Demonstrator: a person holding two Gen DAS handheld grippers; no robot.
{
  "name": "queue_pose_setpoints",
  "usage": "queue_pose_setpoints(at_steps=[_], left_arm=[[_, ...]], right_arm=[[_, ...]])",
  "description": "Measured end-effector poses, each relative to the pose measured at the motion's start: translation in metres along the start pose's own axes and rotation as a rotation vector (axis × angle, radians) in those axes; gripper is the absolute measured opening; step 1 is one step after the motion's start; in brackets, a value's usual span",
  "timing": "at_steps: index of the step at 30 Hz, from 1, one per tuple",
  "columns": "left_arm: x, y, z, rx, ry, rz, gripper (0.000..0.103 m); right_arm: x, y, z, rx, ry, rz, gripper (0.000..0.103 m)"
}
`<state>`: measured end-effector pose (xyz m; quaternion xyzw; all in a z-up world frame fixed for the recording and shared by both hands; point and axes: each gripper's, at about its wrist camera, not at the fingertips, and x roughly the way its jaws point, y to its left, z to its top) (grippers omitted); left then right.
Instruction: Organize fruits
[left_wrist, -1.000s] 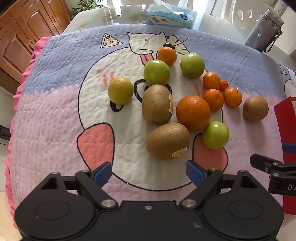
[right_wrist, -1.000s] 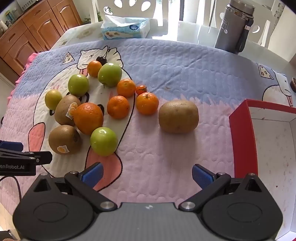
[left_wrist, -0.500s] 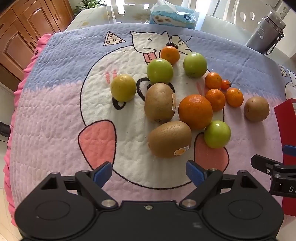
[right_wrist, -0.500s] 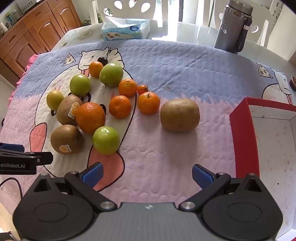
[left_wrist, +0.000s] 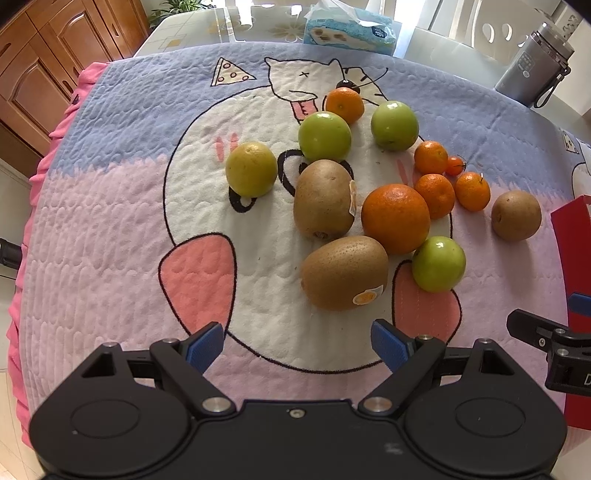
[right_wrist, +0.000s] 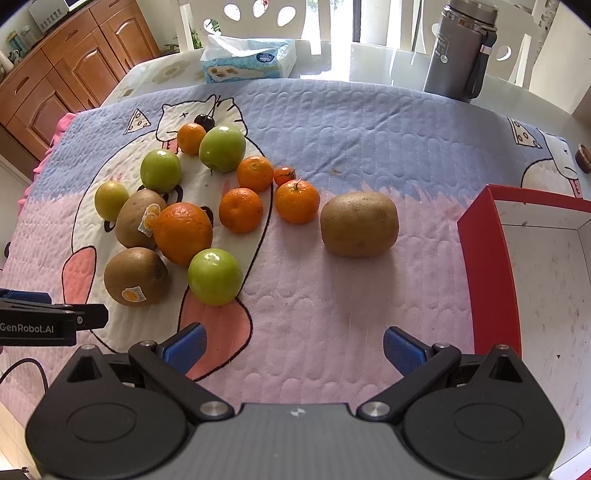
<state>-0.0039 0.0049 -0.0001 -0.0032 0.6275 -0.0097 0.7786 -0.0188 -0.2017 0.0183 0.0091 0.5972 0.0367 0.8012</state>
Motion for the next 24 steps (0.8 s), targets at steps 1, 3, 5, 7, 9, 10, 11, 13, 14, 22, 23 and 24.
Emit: queue_pose_setpoints(at_steps=[1,3,5,7,9,10,11,13,14,22,23,24], left_arm=[[0.0003,0.0003,0.0002,-0.001,0.0,0.001,0.103],[0.0006,0.0013,0.0007,-0.002,-0.001,0.0,0.103],[0.0003,0.0022,0.0012,-0.004,-0.004,0.0,0.103],[0.0001,0.0028,0.0014,-0.006,-0.005,0.0,0.103],[0.0005,0.0036,0.0016,-0.009,-0.004,-0.001,0.103],[0.001,0.0035,0.0022,-0.01,-0.003,-0.001,0.103],[0.0006,0.0039,0.0013,-0.01,-0.004,-0.001,0.103],[0.0012,0.0045,0.0016,-0.011,-0.003,-0.002,0.103],[0.0013,0.0048,0.0015,-0.01,-0.003,-0.002,0.103],[0.0031,0.0056,0.003,-0.009,-0.004,0.002,0.103],[0.003,0.0059,0.0026,-0.008,-0.005,0.002,0.103],[0.0034,0.0056,0.0029,-0.007,-0.006,0.003,0.103]], right_arm=[[0.0001,0.0002,-0.0001,0.002,-0.001,-0.005,0.103],[-0.0001,0.0001,0.0002,0.001,-0.002,-0.016,0.103],[-0.0002,-0.0002,0.001,0.005,-0.007,-0.02,0.103],[-0.0009,-0.0006,0.0016,0.01,-0.011,-0.017,0.103],[-0.0009,-0.0003,0.0021,0.011,-0.013,-0.015,0.103],[-0.0005,0.0002,0.0022,0.011,-0.013,-0.015,0.103],[-0.0001,0.0009,0.0023,0.01,-0.012,-0.014,0.103],[0.0007,0.002,0.0026,0.008,-0.01,-0.014,0.103],[0.001,0.0023,0.0025,0.007,-0.009,-0.013,0.103],[0.0025,0.0028,0.004,0.014,-0.009,-0.008,0.103],[0.0027,0.0028,0.0042,0.015,-0.01,-0.007,0.103],[0.0027,0.0027,0.0045,0.017,-0.011,-0.007,0.103]])
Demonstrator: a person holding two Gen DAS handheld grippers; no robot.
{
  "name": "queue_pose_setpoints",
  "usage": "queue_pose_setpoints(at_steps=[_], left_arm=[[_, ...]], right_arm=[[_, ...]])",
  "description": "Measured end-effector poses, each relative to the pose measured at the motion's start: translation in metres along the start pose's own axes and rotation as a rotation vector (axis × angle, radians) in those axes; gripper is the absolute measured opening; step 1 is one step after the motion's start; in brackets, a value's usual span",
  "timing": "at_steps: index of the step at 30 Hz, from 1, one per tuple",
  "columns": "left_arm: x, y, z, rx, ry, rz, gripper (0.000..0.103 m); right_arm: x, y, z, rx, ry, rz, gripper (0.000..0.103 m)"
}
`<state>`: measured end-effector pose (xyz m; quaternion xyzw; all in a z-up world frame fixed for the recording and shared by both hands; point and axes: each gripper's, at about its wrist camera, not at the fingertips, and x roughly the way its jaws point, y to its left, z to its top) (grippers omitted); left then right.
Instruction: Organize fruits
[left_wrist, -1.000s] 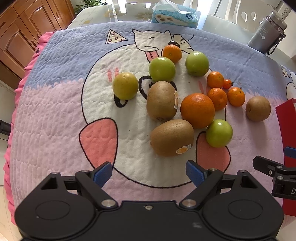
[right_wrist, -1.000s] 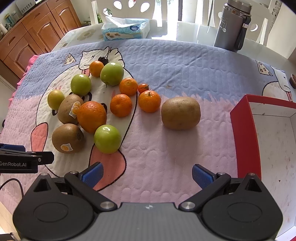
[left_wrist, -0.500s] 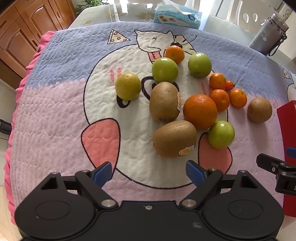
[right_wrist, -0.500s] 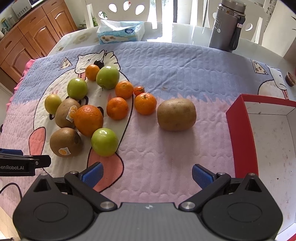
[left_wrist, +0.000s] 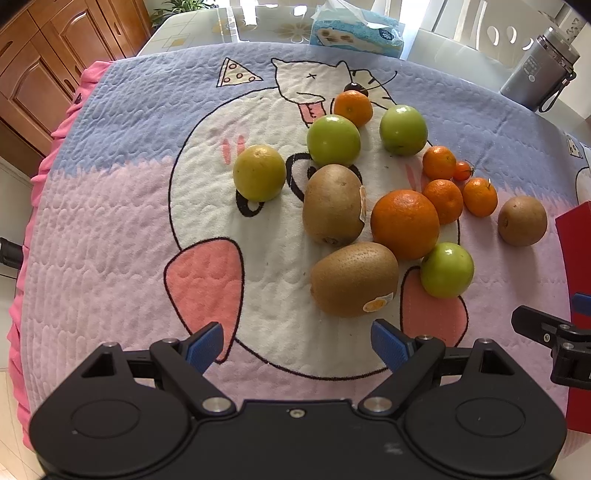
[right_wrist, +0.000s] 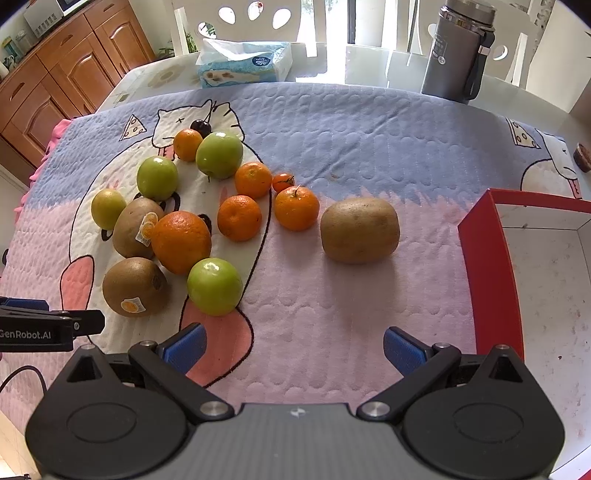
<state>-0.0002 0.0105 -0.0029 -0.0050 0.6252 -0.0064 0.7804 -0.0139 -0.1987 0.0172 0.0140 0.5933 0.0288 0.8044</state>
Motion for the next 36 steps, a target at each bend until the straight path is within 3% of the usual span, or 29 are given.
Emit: queue_pose_setpoints(at_steps=[31,36], left_arm=[[0.0036,0.004,0.0006,0.026,-0.025,-0.018,0.102],[0.0079,0.0059,-0.0007,0.035,-0.032,-0.02,0.094]], right_arm=[[0.0043,0.0055,0.0028,-0.008,0.004,0.012,0.103],[0.0026,0.0088,0.0007,-0.024,-0.014,0.096,0.103]])
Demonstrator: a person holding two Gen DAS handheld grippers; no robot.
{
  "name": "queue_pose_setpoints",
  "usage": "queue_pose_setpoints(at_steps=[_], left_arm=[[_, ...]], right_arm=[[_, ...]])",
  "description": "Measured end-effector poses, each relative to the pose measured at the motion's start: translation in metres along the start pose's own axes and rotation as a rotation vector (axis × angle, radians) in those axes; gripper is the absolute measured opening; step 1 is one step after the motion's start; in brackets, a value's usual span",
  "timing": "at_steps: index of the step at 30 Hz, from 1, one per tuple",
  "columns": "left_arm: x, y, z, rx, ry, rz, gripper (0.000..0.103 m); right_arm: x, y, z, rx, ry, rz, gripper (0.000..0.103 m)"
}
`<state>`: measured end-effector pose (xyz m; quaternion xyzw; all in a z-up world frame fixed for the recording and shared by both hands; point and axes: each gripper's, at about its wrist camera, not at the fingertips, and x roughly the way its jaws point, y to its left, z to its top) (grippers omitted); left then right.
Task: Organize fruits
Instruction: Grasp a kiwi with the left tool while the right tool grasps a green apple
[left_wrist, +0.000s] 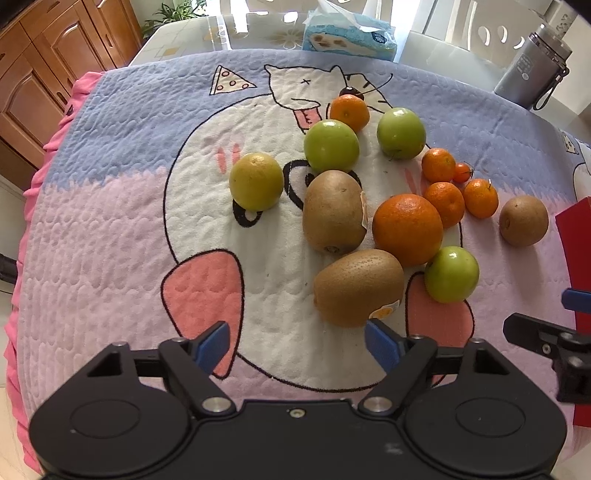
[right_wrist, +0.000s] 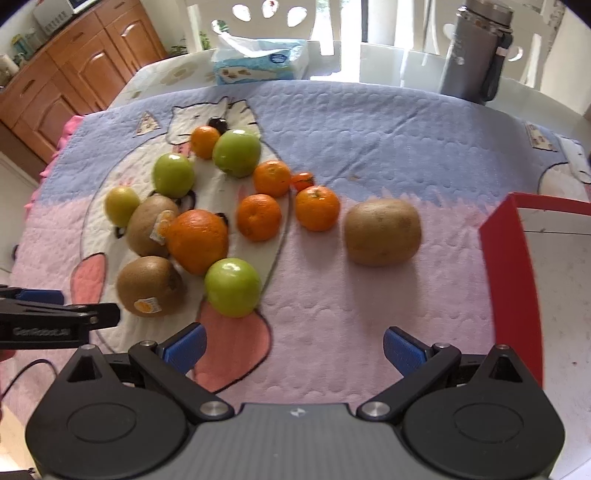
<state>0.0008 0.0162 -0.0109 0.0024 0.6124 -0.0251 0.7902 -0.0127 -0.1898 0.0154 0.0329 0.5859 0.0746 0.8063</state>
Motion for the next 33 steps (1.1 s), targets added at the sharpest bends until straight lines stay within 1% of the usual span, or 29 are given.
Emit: queue_pose_setpoints(at_steps=[2,3,4,6,8,9,11,12,13,14,16,18,20,21,22,23,25,27,29,33], left_arm=[[0.002,0.003,-0.001,-0.008,-0.006,-0.025,0.094],[0.004,0.006,-0.001,-0.019,-0.011,-0.046,0.094],[0.005,0.009,-0.001,-0.038,-0.014,-0.072,0.094],[0.01,0.016,-0.001,-0.08,-0.015,-0.135,0.092],[0.016,0.02,-0.002,-0.104,-0.016,-0.186,0.082],[0.019,0.021,-0.001,-0.109,-0.013,-0.201,0.08],[0.026,0.02,0.0,-0.112,-0.007,-0.224,0.08],[0.028,0.02,0.0,-0.115,-0.003,-0.237,0.08],[0.032,0.019,0.002,-0.117,0.002,-0.25,0.08],[0.035,0.018,0.003,-0.12,0.008,-0.268,0.08],[0.039,0.015,0.005,-0.131,0.006,-0.305,0.081],[0.046,0.01,0.009,-0.137,0.015,-0.316,0.081],[0.054,0.006,0.013,-0.141,0.024,-0.309,0.082],[0.058,0.004,0.015,-0.142,0.023,-0.306,0.082],[0.059,0.001,0.017,-0.136,0.012,-0.302,0.077],[0.058,-0.001,0.019,-0.123,-0.011,-0.296,0.077],[0.057,-0.003,0.018,-0.117,-0.027,-0.286,0.075],[0.055,-0.004,0.015,-0.106,-0.046,-0.284,0.075],[0.05,-0.004,0.012,-0.096,-0.067,-0.293,0.075],[0.027,-0.004,0.014,-0.086,-0.125,-0.329,0.075]], right_arm=[[-0.005,0.001,-0.004,-0.009,-0.057,0.05,0.103],[-0.006,0.003,-0.006,-0.048,-0.09,0.073,0.102],[-0.006,0.007,-0.007,-0.092,-0.118,0.073,0.099],[-0.003,0.017,-0.01,-0.204,-0.162,0.038,0.095],[0.004,0.026,-0.012,-0.289,-0.19,-0.003,0.092],[0.009,0.028,-0.012,-0.327,-0.191,-0.002,0.09],[0.02,0.029,-0.011,-0.38,-0.167,0.024,0.08],[0.027,0.029,-0.009,-0.397,-0.153,0.039,0.072],[0.033,0.029,-0.007,-0.41,-0.14,0.05,0.067],[0.037,0.03,-0.008,-0.417,-0.137,0.058,0.065],[0.048,0.029,-0.005,-0.416,-0.125,0.071,0.059],[0.055,0.028,-0.001,-0.406,-0.118,0.1,0.059],[0.062,0.029,0.001,-0.41,-0.111,0.109,0.059],[0.065,0.028,0.003,-0.407,-0.108,0.118,0.057],[0.067,0.027,0.005,-0.398,-0.103,0.134,0.05],[0.069,0.025,0.007,-0.382,-0.099,0.158,0.048],[0.069,0.02,0.011,-0.346,-0.098,0.184,0.048],[0.067,0.013,0.012,-0.306,-0.111,0.212,0.048],[0.062,0.006,0.012,-0.274,-0.127,0.22,0.048],[0.038,-0.012,0.013,-0.208,-0.199,0.219,0.048]])
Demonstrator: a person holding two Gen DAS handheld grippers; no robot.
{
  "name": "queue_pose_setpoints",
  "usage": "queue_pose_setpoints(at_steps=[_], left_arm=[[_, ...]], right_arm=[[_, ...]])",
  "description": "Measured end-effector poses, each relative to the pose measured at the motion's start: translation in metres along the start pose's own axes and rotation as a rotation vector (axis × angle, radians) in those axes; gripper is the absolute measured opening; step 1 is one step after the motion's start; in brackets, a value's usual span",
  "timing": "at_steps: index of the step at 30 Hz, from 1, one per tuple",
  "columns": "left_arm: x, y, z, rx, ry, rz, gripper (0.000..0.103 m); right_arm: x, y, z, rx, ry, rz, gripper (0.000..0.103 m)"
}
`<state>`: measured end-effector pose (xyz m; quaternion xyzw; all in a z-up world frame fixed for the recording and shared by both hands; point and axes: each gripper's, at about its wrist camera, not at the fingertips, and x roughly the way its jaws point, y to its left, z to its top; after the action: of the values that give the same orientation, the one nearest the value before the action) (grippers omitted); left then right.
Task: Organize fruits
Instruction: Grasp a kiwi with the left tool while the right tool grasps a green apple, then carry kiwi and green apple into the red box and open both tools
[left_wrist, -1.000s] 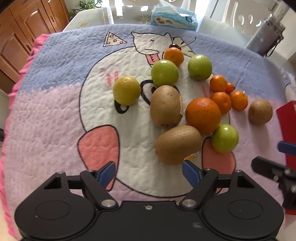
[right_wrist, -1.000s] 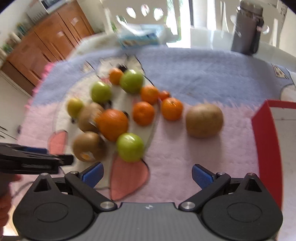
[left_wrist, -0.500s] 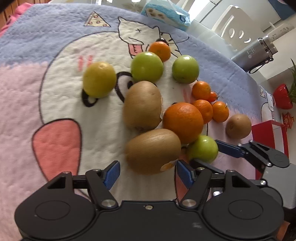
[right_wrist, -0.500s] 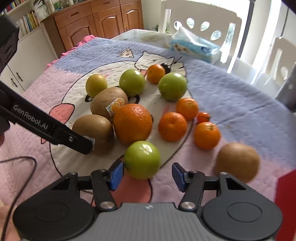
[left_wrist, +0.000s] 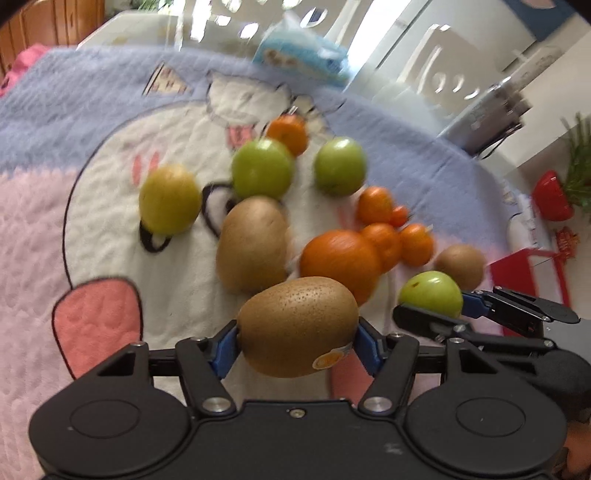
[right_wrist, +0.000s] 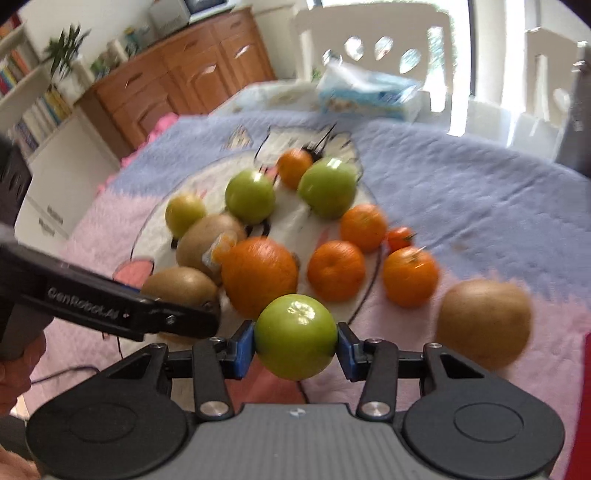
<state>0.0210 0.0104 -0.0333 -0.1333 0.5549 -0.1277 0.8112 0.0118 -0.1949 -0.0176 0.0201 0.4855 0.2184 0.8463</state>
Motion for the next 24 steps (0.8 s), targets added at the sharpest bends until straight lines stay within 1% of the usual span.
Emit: queue_pose_setpoints(at_steps=[3,6,8,11,14,17,19,21,24], left_arm=[[-0.017,-0.02,0.014,0.047,-0.044,-0.029,0.075],[-0.026,-0.051,0.034,0.119,-0.076,-0.052,0.075],[-0.029,-0.079,0.047,0.183,-0.091,-0.084,0.075],[-0.024,-0.13,0.064,0.286,-0.1,-0.139,0.075],[-0.009,-0.184,0.072,0.368,-0.084,-0.197,0.075],[0.014,-0.241,0.07,0.454,-0.046,-0.25,0.075],[0.03,-0.274,0.06,0.513,-0.012,-0.283,0.075],[0.054,-0.306,0.044,0.555,0.06,-0.305,0.075],[0.082,-0.339,0.021,0.608,0.154,-0.304,0.075]], right_arm=[[-0.034,-0.015,0.005,0.067,-0.093,-0.017,0.048],[-0.075,-0.038,0.006,0.128,-0.18,-0.079,0.048],[-0.102,-0.057,0.003,0.179,-0.228,-0.116,0.048],[-0.137,-0.087,-0.011,0.228,-0.264,-0.21,0.048],[-0.163,-0.12,-0.035,0.292,-0.254,-0.308,0.048],[-0.179,-0.147,-0.069,0.372,-0.226,-0.356,0.048],[-0.183,-0.163,-0.092,0.429,-0.193,-0.371,0.048],[-0.181,-0.173,-0.114,0.474,-0.158,-0.37,0.048],[-0.172,-0.176,-0.139,0.531,-0.111,-0.359,0.048]])
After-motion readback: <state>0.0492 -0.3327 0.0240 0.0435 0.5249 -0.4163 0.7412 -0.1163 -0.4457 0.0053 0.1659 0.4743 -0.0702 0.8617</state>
